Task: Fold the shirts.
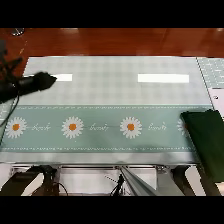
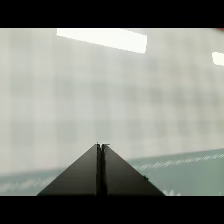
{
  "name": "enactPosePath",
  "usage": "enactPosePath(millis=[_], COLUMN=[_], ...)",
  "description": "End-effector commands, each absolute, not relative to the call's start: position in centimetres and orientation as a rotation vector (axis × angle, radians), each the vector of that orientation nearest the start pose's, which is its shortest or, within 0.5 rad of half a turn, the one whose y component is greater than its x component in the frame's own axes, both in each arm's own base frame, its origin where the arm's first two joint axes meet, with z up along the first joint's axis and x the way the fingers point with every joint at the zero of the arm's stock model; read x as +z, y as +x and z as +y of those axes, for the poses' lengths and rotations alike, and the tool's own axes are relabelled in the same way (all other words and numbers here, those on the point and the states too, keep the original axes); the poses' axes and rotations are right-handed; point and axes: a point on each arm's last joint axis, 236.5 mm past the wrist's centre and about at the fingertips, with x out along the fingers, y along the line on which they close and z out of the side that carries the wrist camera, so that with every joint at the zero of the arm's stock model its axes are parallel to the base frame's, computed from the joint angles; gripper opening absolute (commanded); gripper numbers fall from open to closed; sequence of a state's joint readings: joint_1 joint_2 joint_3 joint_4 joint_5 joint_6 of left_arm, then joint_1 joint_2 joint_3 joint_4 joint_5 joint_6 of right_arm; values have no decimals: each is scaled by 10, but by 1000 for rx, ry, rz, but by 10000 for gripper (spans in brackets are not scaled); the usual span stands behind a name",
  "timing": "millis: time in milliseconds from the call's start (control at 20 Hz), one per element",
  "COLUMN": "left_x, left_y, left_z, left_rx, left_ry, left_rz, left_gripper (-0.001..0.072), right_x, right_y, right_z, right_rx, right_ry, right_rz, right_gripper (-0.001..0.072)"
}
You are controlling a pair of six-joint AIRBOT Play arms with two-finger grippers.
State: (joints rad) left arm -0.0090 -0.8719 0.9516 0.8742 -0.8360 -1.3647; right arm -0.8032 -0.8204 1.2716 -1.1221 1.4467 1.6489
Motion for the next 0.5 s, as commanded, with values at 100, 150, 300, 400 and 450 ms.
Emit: enactPosePath(millis=[100,150,300,400,450], left_x=[238,221,127,75,62], left_y=[408,407,403,398,396], left_z=[-200,-208,-190,-166,-160], left_rx=[-623,-618,-475,-388,-372], left_ry=[-235,-196,-121,-120,-127], left_rz=[618,664,906,1024,1054], left_gripper=[25,25,26,26,26], right_x=[252,217,96,42,27], right_y=[419,425,414,405,403], right_z=[28,47,59,44,39], right_rx=[182,194,122,26,-3], right_ry=[429,317,41,10,21], right_rz=[589,693,1084,1244,1285], right_gripper=[18,19,18,19,19])
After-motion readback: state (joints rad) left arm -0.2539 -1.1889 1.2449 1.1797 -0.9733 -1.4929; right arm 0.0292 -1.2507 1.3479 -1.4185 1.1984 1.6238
